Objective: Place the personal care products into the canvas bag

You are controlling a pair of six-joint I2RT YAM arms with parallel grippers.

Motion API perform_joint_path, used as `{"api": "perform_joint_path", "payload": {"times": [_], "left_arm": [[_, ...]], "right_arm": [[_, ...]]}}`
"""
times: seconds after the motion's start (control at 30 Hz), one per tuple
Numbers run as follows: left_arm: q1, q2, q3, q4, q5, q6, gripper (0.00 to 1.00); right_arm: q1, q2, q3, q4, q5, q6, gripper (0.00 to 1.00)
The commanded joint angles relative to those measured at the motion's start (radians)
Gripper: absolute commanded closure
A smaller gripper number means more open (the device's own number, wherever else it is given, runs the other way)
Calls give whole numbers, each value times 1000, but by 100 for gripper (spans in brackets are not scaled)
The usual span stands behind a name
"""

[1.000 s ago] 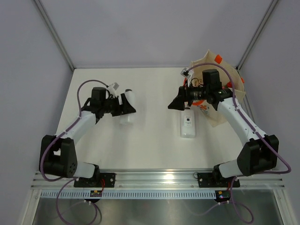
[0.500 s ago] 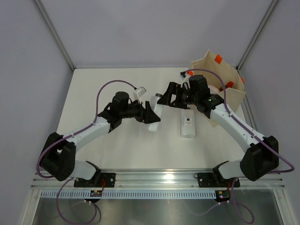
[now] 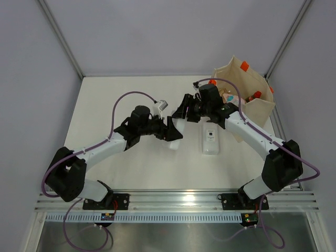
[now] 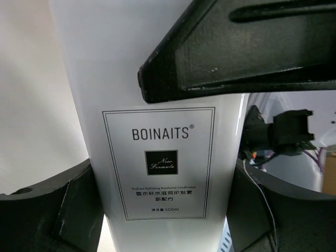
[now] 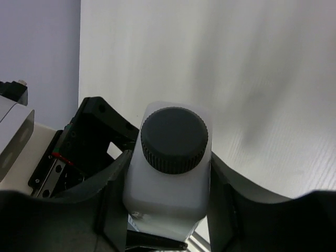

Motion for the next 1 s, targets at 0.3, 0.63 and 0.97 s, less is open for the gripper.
{"api": "perform_joint_path", "payload": {"times": [0.3, 0.63, 0.97], "left_arm": [[-10, -124, 34, 184, -11, 2, 1], [-10, -365, 73, -161, -164, 241, 1], [-7, -500, -68, -205, -341, 182, 1]], "right_arm": [[-13, -94, 94, -1, -23, -201, 100], [-315, -108, 364, -115, -297, -418, 100], [-523, 27, 744, -253, 7, -754, 100]]}}
